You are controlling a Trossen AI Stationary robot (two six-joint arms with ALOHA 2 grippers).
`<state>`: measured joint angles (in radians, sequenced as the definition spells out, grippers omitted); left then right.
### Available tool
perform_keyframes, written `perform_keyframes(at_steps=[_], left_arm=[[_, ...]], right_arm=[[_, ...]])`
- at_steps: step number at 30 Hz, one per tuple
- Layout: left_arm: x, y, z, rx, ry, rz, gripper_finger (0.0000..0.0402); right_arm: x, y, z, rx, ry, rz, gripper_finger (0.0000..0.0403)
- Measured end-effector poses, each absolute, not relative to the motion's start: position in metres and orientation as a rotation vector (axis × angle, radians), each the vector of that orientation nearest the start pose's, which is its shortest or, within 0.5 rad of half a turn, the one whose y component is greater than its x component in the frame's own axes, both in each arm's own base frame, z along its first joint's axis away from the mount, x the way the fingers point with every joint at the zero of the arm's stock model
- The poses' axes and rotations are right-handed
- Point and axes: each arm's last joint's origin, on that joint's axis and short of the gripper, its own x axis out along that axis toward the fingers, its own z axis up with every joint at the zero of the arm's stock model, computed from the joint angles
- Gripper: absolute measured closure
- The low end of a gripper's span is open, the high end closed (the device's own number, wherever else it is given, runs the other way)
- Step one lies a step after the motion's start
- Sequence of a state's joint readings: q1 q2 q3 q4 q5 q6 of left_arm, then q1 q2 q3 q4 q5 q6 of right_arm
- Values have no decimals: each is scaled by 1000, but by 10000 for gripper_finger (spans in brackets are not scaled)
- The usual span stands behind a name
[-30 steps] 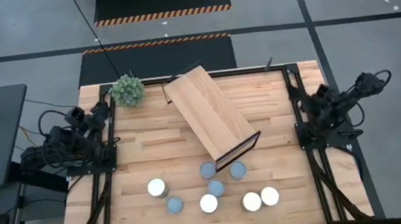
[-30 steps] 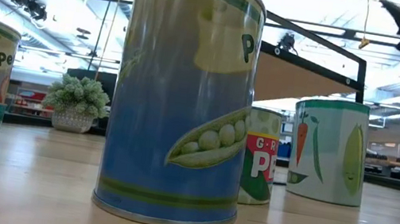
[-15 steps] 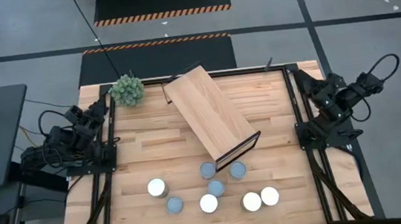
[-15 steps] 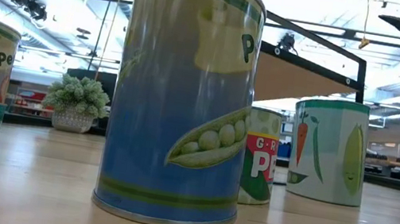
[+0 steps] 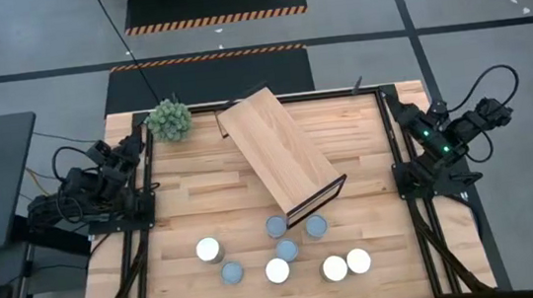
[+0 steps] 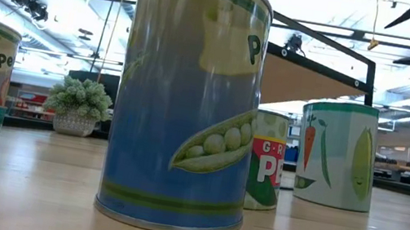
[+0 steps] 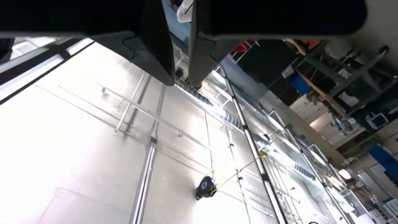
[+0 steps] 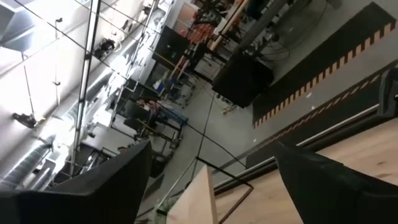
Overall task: Pick and place cans onto a shelf
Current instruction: Put the blue-yellow can on the shelf
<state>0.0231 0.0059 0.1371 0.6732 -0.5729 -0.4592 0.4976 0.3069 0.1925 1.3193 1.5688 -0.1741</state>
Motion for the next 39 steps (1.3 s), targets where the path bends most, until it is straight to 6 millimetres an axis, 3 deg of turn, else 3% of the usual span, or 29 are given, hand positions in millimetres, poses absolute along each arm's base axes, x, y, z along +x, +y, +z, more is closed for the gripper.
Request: perform_keyframes(at_steps=[17,22,28,33,39], left_arm=[[56,16,262,-631,-884,352,347],[56,16,270,-619,-807,369,315],[52,16,296,-580,-681,410,255],[54,16,311,-533,-555,448,224],[72,16,310,-483,-409,459,218]], right_arm=[[52,-5,280,932,-604,-917,55],[50,-6,315,762,-544,-907,55],[47,-6,345,663,-470,-900,55],[46,-4,355,642,-431,-866,55],[58,6,360,620,-337,-900,55]])
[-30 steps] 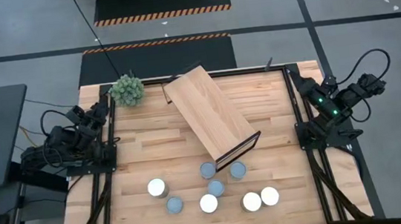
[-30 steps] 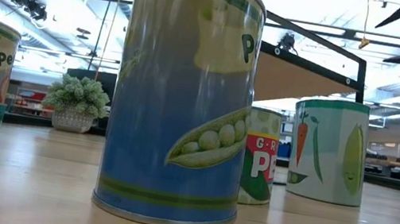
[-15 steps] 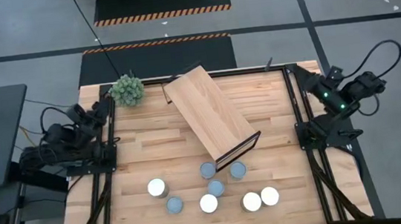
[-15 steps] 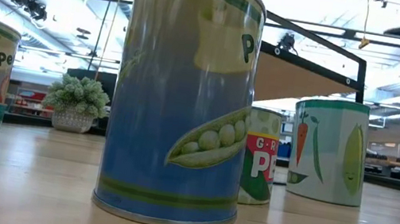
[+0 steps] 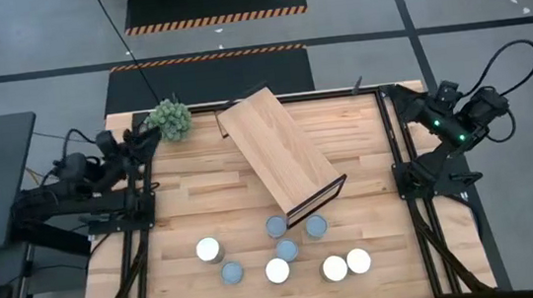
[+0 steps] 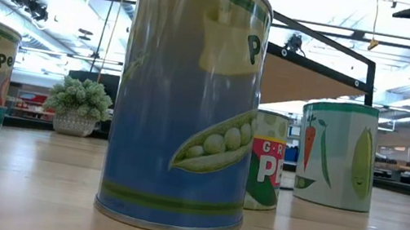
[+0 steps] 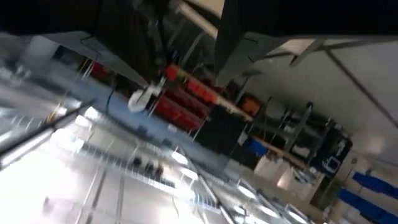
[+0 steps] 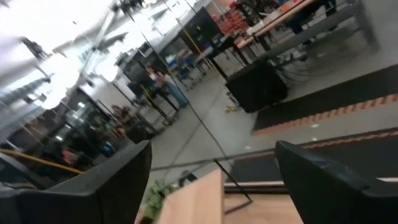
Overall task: Pick and place cans onto a shelf
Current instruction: Put the blue-yellow can on the shelf
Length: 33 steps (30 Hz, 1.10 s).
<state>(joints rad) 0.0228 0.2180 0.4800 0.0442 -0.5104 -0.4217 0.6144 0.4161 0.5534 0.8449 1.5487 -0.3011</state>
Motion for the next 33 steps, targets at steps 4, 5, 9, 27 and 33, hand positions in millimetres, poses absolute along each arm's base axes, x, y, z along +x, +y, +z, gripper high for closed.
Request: perform_keyframes(at_steps=[4,5,9,27,33], left_arm=[[87,16,303,-425,-298,488,218],[91,16,301,-411,-272,494,218],[104,17,296,-366,-202,509,218],[118,15,296,-365,-193,437,219],[122,7,305,-347,-234,136,219]], right_arm=[[66,12,364,571,-294,-910,55],[68,13,366,562,-290,-911,55],[71,16,367,525,-271,-915,55],[84,21,365,489,-283,-936,55],[97,30,363,504,-333,-866,55]])
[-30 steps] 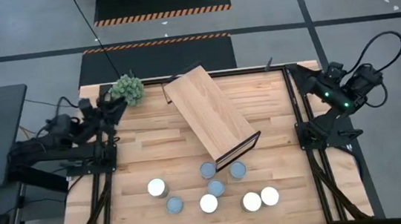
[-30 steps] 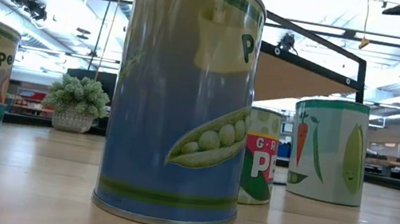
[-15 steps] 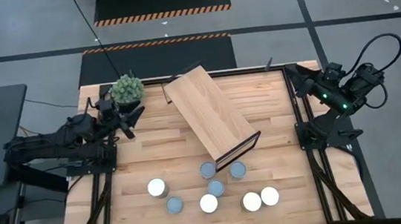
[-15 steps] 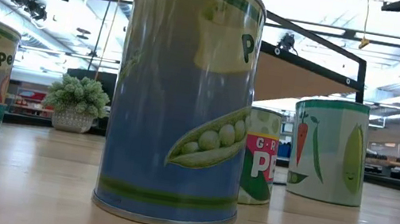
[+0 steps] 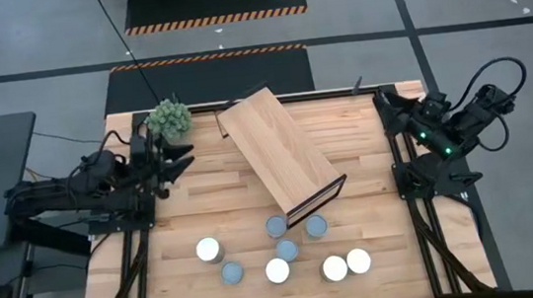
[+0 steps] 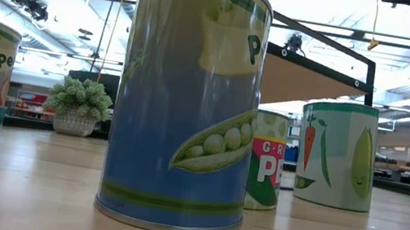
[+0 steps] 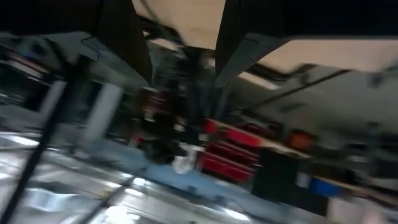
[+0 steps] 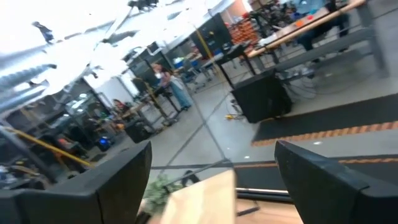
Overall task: Pick and place cans onto a shelf
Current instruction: Put the blue-yellow can on the shelf
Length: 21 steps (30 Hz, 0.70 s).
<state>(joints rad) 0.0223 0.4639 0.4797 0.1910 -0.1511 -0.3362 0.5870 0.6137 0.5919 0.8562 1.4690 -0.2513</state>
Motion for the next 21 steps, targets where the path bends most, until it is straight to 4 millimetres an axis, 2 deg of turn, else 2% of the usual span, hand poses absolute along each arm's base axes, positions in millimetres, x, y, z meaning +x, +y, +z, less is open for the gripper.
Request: perform_keyframes(at_steps=[7,13,21], left_arm=[[133,1,304,-510,-195,-42,219],[140,-10,300,-567,-132,-137,222],[143,-18,297,-623,-105,-144,227]], right_arm=[[122,48,355,510,-380,-734,55],[141,68,344,483,-345,-661,55],[152,104,355,410,-253,-610,55]])
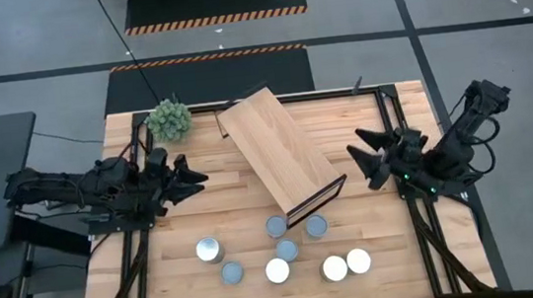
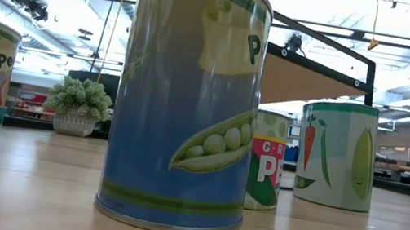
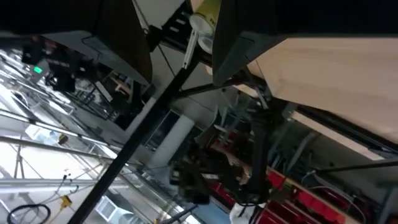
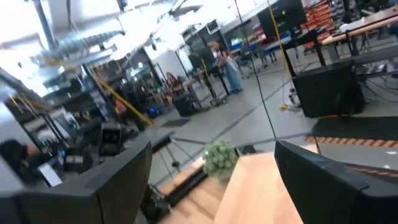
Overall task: Pick and place cans onto a shelf
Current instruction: Put the blue-yellow can on the shelf
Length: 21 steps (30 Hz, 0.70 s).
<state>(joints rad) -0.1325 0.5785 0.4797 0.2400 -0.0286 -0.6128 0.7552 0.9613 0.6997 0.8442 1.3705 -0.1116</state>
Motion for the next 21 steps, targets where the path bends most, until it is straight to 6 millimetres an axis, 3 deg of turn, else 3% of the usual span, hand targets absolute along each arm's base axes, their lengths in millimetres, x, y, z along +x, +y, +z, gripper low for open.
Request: perform_keyframes(at_steps=[4,10,13,17,21], left_arm=[[145,-21,296,-632,-101,-120,228],[149,-24,305,-634,-103,-125,228],[151,-24,308,-635,-104,-124,228],[150,-24,316,-650,-129,-132,228],[149,-24,325,-668,-152,-141,228]], right_arm=[[151,125,356,381,-189,-609,55],[152,152,342,410,-162,-547,55],[163,160,336,456,-204,-422,55],[182,164,344,423,-218,-312,55],[200,164,355,358,-114,-174,55]])
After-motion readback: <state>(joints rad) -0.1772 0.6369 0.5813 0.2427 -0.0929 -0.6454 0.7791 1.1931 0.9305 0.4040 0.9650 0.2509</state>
